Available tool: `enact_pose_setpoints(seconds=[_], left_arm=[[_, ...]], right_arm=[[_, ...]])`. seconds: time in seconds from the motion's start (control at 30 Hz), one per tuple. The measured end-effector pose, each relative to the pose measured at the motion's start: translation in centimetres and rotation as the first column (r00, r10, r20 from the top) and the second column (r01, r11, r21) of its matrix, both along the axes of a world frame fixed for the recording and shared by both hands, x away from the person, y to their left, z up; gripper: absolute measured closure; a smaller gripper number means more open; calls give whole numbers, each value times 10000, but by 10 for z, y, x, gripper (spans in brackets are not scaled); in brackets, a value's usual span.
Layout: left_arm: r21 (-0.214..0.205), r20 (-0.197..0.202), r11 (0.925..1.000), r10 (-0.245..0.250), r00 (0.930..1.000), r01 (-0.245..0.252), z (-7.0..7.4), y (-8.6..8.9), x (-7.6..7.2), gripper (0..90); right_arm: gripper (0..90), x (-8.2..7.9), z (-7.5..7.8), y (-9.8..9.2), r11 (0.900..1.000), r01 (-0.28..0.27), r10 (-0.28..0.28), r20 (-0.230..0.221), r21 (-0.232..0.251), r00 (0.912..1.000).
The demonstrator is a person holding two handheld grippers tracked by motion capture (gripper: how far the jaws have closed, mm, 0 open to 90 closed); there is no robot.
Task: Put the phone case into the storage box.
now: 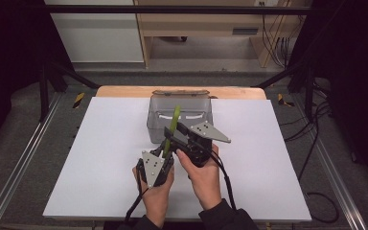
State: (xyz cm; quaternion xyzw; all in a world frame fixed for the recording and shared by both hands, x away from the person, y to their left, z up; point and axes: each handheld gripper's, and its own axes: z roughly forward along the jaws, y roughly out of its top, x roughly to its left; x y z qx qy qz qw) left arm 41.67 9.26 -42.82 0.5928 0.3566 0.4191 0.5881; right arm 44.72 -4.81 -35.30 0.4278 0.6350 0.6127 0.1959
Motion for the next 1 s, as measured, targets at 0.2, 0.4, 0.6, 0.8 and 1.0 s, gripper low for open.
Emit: enact_pose_setpoints(seconds=[0.2,0.4,0.6,0.8,1.0], left_arm=[[8,7,10000,-66,10000,66,0,-1,1,775],[33,32,10000,-71,10000,71,0,-3,0,776],[-27,79,10000,-10,10000,10,3,-3,2,775],[-29,81,10000,5,10000,-5,3,-5,2,774],[-42,77,10000,18,10000,-18,2,-7,1,774]], right_arm=[[561,2,-4,2,10000,31,-30,-241,54,9997],[595,5,-4,1,9993,212,-198,-462,304,9987],[610,3,-5,4,9994,215,-200,-544,260,9983],[626,5,-6,3,9989,249,-222,-666,392,9975],[651,6,-5,1,9984,179,-130,-880,543,9960]])
